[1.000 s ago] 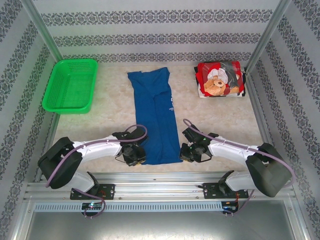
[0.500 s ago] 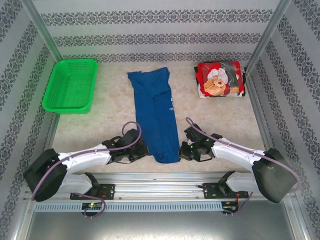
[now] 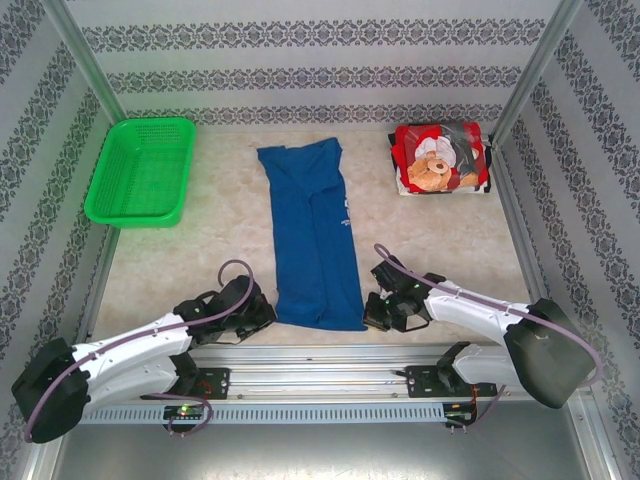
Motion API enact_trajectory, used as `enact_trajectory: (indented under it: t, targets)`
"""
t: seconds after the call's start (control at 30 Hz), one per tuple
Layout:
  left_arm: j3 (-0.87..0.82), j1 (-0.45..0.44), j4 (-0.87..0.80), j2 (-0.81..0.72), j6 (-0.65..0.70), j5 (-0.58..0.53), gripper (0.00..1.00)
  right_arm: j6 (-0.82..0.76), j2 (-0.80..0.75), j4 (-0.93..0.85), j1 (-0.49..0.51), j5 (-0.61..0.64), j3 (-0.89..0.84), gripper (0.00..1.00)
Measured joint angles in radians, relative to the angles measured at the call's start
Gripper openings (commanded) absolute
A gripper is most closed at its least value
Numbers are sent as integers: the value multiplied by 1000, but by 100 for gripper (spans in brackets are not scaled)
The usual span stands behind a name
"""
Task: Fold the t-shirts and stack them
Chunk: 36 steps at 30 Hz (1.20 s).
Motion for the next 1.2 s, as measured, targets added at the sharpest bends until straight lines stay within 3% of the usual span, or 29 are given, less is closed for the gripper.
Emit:
enact_trajectory:
  t: [0.37, 0.53, 0.7, 0.93, 1.2]
  targets:
    - [-3, -11, -35, -36, -16, -4, 0, 2, 10, -18, 18, 8, 18, 0]
    - [31, -11, -33, 15, -15, 0, 0, 2, 25, -37, 18, 9, 34, 10]
    - [30, -11, -34, 8, -16, 0, 0, 3, 24, -41, 18, 17, 34, 3]
    - [76, -11, -57, -23, -11, 0, 0, 2, -12, -67, 14, 19, 50, 2]
    - [208, 28, -87, -23, 13, 5, 0, -40, -25, -128, -70, 5, 226, 2]
